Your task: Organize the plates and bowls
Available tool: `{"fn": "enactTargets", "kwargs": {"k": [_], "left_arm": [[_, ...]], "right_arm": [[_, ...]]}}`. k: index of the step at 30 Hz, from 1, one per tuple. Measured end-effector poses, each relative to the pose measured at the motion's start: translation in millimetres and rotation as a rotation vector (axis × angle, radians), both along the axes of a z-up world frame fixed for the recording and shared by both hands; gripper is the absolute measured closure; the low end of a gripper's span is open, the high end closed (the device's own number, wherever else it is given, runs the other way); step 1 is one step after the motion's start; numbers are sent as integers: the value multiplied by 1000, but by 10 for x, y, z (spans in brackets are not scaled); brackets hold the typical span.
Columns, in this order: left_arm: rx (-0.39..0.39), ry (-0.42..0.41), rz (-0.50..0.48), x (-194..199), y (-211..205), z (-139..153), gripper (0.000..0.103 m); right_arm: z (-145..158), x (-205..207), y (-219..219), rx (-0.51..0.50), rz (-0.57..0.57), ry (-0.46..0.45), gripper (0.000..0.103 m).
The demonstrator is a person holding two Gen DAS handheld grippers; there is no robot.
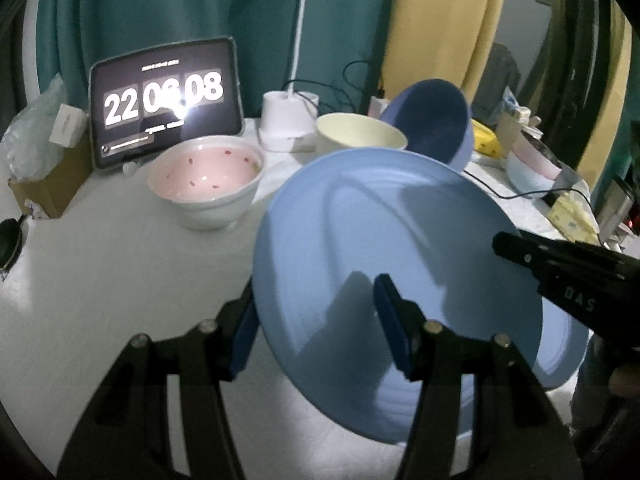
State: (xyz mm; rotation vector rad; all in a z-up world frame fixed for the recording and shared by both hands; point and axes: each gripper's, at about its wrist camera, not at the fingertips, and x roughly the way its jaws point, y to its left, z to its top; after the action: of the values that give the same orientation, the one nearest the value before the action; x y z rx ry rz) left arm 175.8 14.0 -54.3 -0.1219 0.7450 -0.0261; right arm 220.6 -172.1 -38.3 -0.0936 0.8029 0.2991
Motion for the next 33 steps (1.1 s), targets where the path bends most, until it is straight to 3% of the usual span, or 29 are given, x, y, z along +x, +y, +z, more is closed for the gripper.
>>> {"fn": "enactTargets", "kwargs": {"k": [15,33], "left_arm": [[40,-20,-37,-228,-464,114,47],[79,16,-112,-159,-1133,23,47]], "right_arm": [[86,-267,-483,47,-35,-33,82],[-22,-323,-1155,88,-112,-15,82]]}}
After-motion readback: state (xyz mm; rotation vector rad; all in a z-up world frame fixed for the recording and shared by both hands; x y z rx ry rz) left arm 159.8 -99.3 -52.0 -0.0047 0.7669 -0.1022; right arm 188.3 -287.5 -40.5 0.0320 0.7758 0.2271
